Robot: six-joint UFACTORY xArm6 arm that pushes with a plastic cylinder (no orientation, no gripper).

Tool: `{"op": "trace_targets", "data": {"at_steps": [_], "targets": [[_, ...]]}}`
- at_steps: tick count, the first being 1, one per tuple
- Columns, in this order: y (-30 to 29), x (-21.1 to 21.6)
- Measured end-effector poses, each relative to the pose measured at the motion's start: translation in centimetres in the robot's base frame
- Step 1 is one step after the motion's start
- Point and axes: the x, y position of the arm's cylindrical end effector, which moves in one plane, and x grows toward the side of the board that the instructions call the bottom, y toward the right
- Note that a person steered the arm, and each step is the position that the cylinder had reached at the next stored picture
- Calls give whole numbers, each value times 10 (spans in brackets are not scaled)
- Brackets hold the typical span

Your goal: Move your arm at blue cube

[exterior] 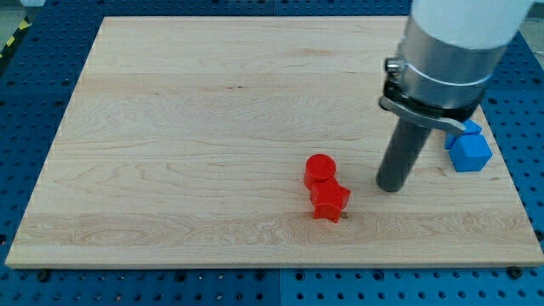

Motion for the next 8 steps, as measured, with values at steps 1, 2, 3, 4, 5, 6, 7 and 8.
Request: {"op": "trace_targets", "data": {"at_steps": [1, 2, 3, 4, 5, 6, 7, 8], "targets": [[17, 2], [32, 7], [46, 11], [53, 13], [75, 19], [85, 19], [92, 20], [118, 33]]}}
